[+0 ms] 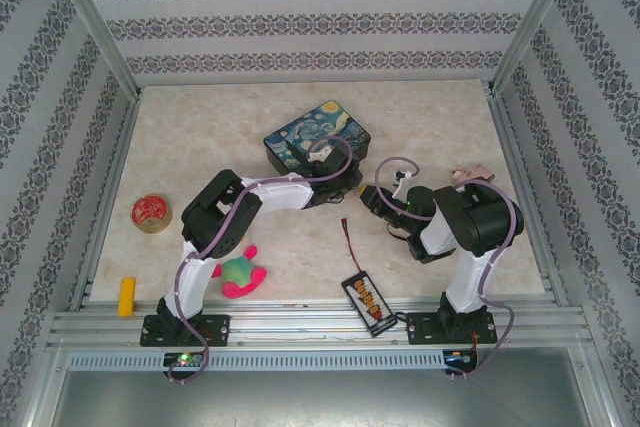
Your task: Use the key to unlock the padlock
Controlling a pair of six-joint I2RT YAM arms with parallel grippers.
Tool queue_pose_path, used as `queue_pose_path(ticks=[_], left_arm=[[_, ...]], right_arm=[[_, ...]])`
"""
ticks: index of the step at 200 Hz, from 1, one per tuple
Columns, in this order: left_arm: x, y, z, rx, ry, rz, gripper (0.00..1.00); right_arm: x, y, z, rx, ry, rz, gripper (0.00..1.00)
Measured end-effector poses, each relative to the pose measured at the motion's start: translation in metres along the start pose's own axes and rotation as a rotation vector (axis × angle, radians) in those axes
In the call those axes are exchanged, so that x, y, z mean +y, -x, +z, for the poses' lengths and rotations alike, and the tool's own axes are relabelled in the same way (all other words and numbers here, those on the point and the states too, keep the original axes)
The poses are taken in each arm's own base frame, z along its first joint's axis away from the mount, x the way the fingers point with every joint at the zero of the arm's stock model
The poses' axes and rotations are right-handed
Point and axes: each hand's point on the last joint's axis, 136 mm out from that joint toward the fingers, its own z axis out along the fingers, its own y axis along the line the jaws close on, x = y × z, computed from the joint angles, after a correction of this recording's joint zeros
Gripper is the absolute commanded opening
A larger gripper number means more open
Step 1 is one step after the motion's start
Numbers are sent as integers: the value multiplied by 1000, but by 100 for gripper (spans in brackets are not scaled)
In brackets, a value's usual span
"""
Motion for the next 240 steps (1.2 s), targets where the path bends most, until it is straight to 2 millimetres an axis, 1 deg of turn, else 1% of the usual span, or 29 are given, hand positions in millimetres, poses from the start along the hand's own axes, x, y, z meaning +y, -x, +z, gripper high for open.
queue_pose_path(ticks=[38,70,95,131,190,240], left_arm=[[0,0,0,0,-1,0,16],[0,0,0,0,-1,-1,16],[0,0,0,0,-1,-1,16],[0,0,0,0,-2,-1,16],[0,0,0,1,-3,0,16],[1,4,0,-7,1,5,16]], right_arm=[[-2,-1,0,3,-4,9,22],[1,-5,2,13,1,7,19],[2,-7,2,18,4,5,16],[1,-8,3,24,2,9,0],[2,-9,3,26,4,11,0],[5,-7,12,53,19,29,0]])
